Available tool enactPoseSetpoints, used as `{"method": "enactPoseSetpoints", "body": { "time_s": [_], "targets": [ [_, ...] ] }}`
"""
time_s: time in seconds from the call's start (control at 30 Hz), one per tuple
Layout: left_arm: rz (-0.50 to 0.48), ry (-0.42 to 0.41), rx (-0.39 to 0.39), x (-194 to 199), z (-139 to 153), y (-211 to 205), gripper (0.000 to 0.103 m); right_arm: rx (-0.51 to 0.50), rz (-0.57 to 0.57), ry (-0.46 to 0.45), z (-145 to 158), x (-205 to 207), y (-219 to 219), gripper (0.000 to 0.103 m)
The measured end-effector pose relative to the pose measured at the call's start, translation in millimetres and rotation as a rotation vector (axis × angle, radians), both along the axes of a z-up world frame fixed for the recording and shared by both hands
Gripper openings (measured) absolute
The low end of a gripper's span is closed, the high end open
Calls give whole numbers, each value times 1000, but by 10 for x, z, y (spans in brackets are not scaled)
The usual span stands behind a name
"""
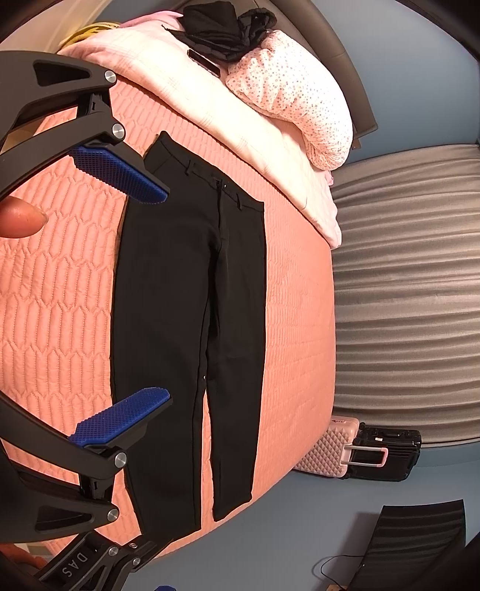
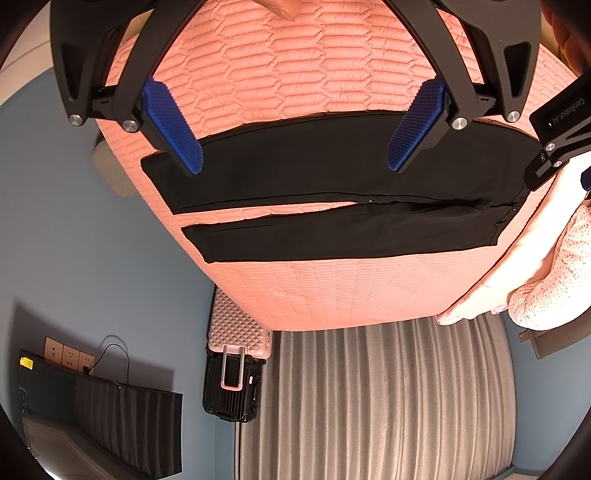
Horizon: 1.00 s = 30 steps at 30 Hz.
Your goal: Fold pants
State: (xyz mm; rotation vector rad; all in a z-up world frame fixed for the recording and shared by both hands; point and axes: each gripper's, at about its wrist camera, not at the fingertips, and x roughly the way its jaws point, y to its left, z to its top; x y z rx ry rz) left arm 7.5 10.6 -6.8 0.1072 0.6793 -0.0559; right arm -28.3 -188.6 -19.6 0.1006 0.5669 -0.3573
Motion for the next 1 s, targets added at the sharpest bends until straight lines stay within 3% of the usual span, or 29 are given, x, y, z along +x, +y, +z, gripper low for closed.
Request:
{"method": "enactPoseSetpoints", "body": {
  "time_s": [1.0],
  "targets": [
    [3, 22, -6, 36, 5, 31, 98, 5, -6, 6, -32, 18, 27, 98]
  ]
}}
